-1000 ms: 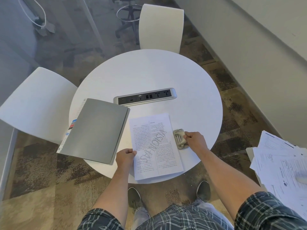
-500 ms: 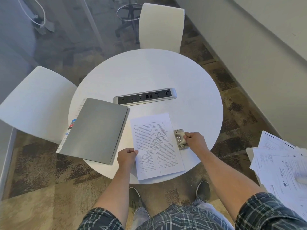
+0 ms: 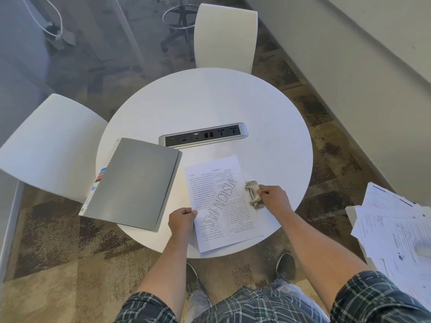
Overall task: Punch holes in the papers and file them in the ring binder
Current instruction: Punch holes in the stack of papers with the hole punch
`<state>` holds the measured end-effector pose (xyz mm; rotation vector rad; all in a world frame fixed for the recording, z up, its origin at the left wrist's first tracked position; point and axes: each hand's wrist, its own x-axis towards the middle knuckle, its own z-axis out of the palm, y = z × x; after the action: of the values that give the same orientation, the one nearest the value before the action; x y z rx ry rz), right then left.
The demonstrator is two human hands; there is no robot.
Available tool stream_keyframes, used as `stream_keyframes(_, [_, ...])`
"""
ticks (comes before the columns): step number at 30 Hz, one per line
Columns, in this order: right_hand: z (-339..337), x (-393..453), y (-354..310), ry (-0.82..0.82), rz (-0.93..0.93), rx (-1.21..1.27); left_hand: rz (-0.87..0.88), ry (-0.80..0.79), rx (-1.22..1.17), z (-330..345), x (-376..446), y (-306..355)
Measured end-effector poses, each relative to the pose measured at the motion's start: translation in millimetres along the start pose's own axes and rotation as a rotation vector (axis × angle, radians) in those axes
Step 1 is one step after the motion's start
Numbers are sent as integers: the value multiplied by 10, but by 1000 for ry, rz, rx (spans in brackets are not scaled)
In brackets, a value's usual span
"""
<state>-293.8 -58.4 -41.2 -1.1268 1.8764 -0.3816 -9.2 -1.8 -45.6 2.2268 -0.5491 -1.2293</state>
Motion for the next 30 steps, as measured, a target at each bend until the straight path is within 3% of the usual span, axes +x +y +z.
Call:
stream_keyframes(8, [-23, -24, 12, 21, 7, -1, 103, -27, 150, 15, -15, 63])
stream_keyframes(30, [16, -26, -44, 27, 14, 11, 87, 17, 108, 130, 10, 124])
